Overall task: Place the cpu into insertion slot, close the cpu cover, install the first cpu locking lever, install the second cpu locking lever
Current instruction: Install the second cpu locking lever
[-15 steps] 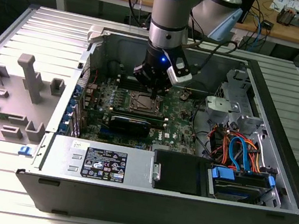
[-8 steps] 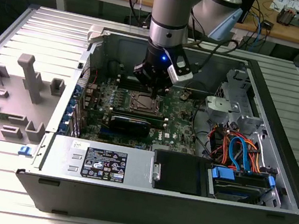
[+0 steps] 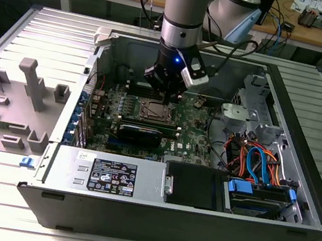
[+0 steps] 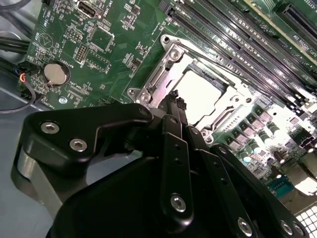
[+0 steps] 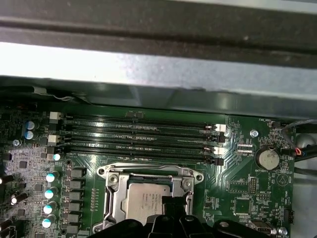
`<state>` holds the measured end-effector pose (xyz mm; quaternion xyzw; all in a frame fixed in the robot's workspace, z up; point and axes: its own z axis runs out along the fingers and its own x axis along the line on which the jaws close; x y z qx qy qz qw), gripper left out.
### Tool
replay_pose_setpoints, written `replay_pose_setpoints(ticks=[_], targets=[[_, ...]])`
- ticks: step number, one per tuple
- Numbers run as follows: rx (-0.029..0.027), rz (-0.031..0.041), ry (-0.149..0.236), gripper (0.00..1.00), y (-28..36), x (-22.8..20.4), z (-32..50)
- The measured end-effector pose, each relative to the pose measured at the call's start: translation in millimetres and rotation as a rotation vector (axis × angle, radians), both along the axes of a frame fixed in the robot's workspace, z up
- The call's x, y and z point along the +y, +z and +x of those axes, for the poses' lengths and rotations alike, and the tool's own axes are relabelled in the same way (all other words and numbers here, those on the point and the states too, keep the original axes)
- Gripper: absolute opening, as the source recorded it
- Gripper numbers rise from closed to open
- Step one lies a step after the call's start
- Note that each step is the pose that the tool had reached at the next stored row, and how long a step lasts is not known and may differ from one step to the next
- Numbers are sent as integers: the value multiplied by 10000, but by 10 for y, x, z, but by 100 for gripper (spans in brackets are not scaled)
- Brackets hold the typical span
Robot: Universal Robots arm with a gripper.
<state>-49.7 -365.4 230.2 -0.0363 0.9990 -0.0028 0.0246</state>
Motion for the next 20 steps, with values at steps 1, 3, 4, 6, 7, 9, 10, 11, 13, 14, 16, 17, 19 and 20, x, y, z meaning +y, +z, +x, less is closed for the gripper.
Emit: replay_pose_setpoints(ticks=[1,3,4,6,7,9,10,11,13,14,16,17,19,20], targets=[[1,0,-2,11,0,-8,0],[0,0,-9,11,-1,-43,0],[1,-1,-12,11,-1,-50,0],[0,-3,-16,11,-2,-69,0],[0,-4,-18,11,-3,-76,0],[0,-4,-18,11,-5,-97,0],[0,-5,-19,11,-5,-102,-1],[0,-5,-22,11,-6,-106,-1],[0,-6,-23,11,-6,-108,-1],[0,-6,-22,11,-6,-109,-1],[0,-6,-22,11,-6,-108,-2],[0,-6,-22,11,-6,-108,-2],[0,-6,-22,11,-6,-109,-3],[0,-5,-24,11,-6,-113,-4]])
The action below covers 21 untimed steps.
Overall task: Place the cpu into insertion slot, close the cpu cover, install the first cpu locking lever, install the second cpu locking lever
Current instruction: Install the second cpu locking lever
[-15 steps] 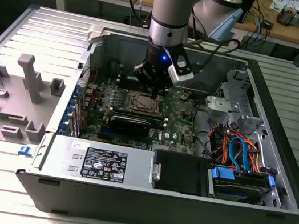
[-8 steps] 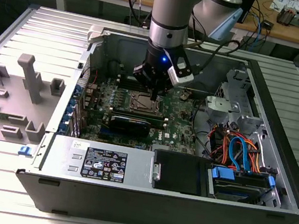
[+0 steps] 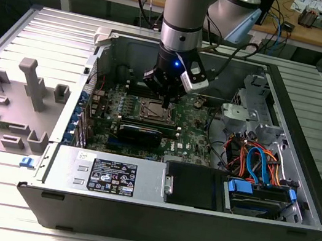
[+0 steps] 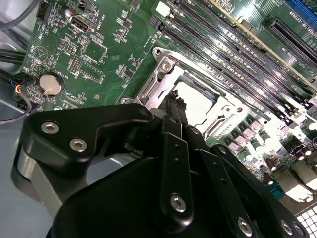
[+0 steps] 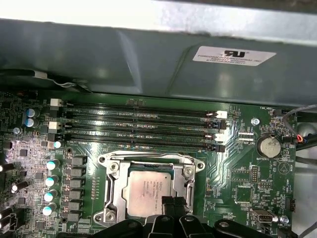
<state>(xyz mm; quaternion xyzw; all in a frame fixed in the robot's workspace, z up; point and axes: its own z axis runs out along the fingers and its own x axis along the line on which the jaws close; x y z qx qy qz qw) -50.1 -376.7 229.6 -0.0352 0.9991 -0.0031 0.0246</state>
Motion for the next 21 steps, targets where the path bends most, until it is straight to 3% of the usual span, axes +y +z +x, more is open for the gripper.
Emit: replay_pose_setpoints(ticks=[6,8,9,10,21], targets=[[72,-1,0,11,0,-39,1],[310,1,-1,11,1,-52,4],[461,-2,-1,11,5,-61,4],[499,-1,-1,11,5,-68,4],[490,6,-2,11,46,-96,-8]])
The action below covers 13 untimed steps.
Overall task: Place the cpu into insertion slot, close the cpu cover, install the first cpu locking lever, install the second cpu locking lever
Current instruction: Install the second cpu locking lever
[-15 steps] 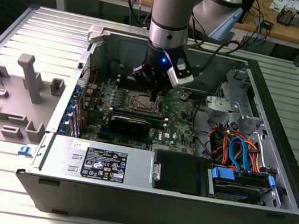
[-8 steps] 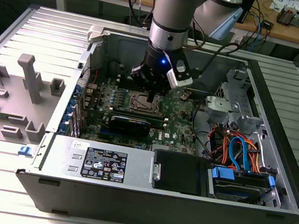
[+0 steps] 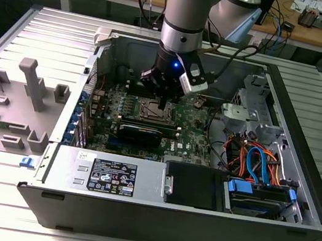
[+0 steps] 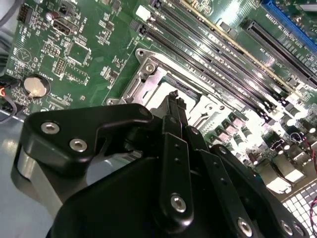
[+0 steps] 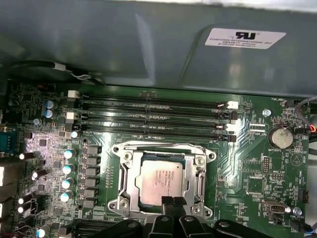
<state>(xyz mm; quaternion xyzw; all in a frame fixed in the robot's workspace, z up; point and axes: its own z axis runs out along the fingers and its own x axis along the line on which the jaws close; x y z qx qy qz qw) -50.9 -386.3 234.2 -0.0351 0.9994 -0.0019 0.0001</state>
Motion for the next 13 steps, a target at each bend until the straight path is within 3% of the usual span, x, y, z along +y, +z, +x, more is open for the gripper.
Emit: replay_pose_setpoints(ticks=[8,13], targets=[[-7,-23,-1,11,-1,-64,-2],[-81,-25,2,11,0,-98,-1]])
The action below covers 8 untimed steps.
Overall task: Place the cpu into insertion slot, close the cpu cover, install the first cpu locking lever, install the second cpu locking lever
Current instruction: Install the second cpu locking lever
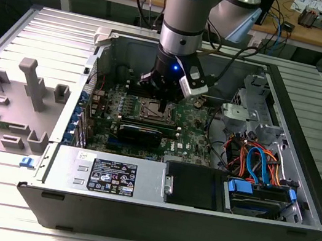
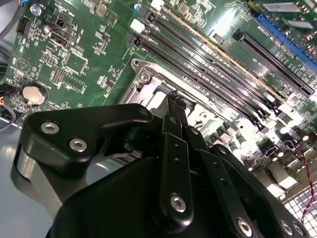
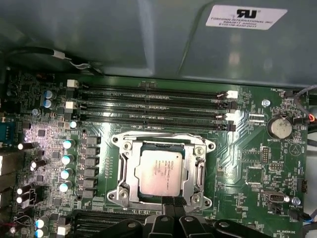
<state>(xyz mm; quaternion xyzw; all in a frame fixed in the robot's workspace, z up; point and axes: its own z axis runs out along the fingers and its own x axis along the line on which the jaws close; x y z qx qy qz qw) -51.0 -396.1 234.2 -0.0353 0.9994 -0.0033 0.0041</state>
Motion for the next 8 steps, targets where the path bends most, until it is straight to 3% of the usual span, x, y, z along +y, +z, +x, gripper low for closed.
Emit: replay_pose_setpoints(ticks=[3,8], targets=[[0,0,-2,11,0,-38,-1],[-1,0,-1,11,-2,-67,0]])
